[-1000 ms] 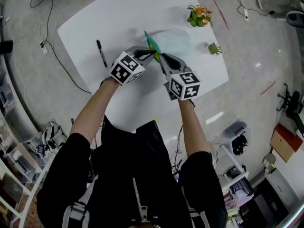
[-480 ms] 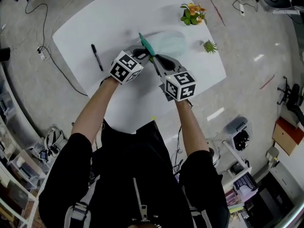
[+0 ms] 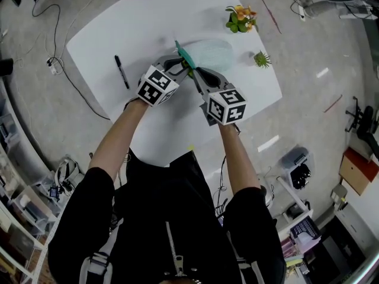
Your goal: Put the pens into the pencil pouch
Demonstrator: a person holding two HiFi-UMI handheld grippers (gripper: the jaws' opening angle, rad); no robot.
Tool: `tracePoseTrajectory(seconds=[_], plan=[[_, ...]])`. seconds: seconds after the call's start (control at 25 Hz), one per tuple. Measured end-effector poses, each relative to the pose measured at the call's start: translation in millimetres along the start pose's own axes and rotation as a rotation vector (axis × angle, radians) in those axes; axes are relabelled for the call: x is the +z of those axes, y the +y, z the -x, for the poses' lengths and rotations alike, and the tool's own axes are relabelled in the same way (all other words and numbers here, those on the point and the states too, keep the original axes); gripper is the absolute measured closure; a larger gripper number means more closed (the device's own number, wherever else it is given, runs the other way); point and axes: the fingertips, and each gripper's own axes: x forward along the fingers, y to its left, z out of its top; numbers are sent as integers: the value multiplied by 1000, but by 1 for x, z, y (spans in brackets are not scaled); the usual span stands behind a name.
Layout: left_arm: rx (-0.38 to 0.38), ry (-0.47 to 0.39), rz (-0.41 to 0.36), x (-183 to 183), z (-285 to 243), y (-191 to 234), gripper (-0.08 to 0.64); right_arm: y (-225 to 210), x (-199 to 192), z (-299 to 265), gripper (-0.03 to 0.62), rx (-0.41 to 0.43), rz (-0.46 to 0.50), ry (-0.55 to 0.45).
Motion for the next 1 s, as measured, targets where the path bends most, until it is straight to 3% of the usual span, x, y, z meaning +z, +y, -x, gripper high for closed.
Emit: tracePoseTrajectory(seconds=[0.56, 0.76, 1.0], plan=[[256, -17, 80, -20, 91, 52, 393, -8, -1, -2, 546, -4, -8, 11], [353, -10, 138, -46, 133, 69, 391, -5, -5, -1, 546, -1, 6, 28], [499, 37, 260, -95, 169, 90, 370, -4, -8, -4, 546, -3, 7, 38]])
